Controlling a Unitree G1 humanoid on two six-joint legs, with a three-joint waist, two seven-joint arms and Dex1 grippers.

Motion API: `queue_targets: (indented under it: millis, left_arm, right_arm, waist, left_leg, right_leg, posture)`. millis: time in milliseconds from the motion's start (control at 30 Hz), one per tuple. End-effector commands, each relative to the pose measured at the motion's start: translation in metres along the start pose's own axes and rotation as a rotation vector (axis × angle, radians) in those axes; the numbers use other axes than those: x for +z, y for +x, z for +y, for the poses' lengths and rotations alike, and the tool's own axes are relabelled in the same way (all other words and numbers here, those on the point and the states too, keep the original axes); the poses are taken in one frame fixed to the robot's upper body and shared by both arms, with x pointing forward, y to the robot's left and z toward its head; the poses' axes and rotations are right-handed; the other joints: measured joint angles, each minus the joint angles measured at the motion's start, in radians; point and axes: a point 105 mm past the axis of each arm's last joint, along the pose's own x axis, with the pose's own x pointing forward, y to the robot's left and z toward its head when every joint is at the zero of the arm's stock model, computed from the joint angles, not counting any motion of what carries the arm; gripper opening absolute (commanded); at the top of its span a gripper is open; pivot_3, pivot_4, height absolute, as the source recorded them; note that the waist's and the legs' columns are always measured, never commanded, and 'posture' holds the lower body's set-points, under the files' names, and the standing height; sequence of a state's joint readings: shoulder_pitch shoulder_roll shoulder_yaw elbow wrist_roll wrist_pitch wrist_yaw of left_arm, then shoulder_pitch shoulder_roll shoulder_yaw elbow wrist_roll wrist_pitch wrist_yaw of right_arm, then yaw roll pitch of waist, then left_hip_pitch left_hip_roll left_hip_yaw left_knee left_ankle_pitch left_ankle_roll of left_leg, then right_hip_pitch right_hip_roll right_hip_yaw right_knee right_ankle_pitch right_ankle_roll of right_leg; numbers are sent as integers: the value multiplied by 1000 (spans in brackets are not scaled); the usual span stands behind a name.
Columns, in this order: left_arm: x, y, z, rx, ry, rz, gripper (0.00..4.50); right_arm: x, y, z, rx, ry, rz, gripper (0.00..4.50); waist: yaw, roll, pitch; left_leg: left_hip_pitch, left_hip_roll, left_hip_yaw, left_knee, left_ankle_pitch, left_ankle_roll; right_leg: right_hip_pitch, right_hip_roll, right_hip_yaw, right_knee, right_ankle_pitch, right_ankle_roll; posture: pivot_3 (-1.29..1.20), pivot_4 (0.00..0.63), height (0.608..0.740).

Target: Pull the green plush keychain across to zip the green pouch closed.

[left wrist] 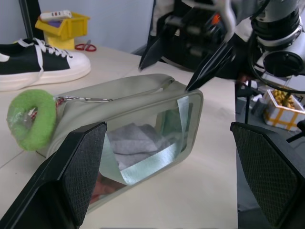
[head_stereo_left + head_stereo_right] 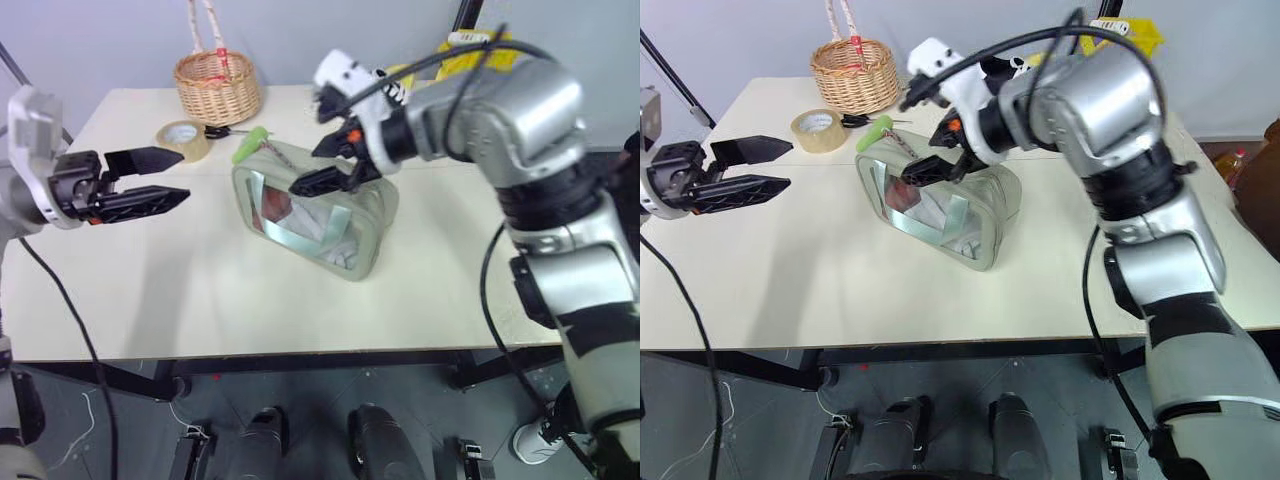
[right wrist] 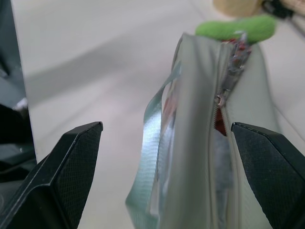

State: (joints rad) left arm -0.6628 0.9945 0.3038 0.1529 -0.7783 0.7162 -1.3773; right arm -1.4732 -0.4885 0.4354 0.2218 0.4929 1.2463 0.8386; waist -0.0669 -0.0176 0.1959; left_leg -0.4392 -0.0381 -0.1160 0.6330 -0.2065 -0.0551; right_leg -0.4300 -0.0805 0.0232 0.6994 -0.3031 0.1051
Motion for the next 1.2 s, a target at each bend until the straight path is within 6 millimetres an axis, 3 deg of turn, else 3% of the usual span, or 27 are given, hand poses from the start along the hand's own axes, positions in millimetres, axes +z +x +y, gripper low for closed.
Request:
queue_targets:
  millis: [33, 100, 167, 367, 567, 800, 900, 1200]
  left_arm:
    - [13, -6, -7, 5, 50, -23, 4441]
    - [12, -8, -8, 11, 50, -22, 4500]
    - [10, -9, -10, 18, 48, -21, 4500]
    - [6, -8, -9, 33, 50, -15, 4500]
    - [5, -6, -9, 32, 55, -11, 4500]
    - [6, -4, -7, 20, 60, 2, 4500]
    - [6, -2, -7, 12, 63, 10, 4500]
    - [4, 2, -5, -5, 70, 29, 4500]
  right_arm:
    - [2, 9, -9, -45, -31, 50, 4500]
    - [0, 14, -7, -21, -39, 71, 3964]
    - [0, 16, -4, 6, -54, 79, 3156]
    - [2, 20, 0, 38, -85, 82, 51]
    - [3, 1, 14, 142, -283, 47, 51]
    - [-19, -18, 38, 289, -464, 41, 51]
    - [-25, -13, 40, 276, -449, 47, 51]
    - [-20, -4, 37, 200, -363, 20, 51]
  waist:
    - [-1, 0, 0]
    - [-2, 0, 0]
    - [-2, 0, 0]
    - [-4, 0, 0]
    - [-2, 0, 0]
    - [-5, 0, 0]
    - [-5, 0, 0]
    - [-2, 0, 0]
  left_leg:
    - [0, 0, 0, 0, 0, 0]
    - [0, 0, 0, 0, 0, 0]
    - [0, 0, 0, 0, 0, 0]
    - [0, 0, 0, 0, 0, 0]
    - [0, 0, 0, 0, 0, 0]
    - [-1, 0, 0, 0, 0, 0]
    - [-1, 0, -1, 0, 0, 0]
    - [-1, 1, -1, 0, 0, 0]
  right_leg:
    - [0, 0, 0, 0, 0, 0]
    - [0, 1, 0, 1, 0, 0]
    - [-1, 1, 0, 1, 0, 0]
    - [-1, 2, 0, 2, 0, 0]
    - [-2, 2, 0, 2, 0, 0]
    - [-2, 2, -1, 2, 0, 0]
    - [-2, 3, -1, 2, 0, 0]
    - [-2, 2, -1, 2, 0, 0]
  posture:
    - [0, 150, 695]
    - [0, 150, 695]
    - [0, 150, 695]
    - [0, 150, 695]
    - [0, 150, 695]
    - [0, 150, 695]
    - [0, 150, 695]
    - [0, 150, 695]
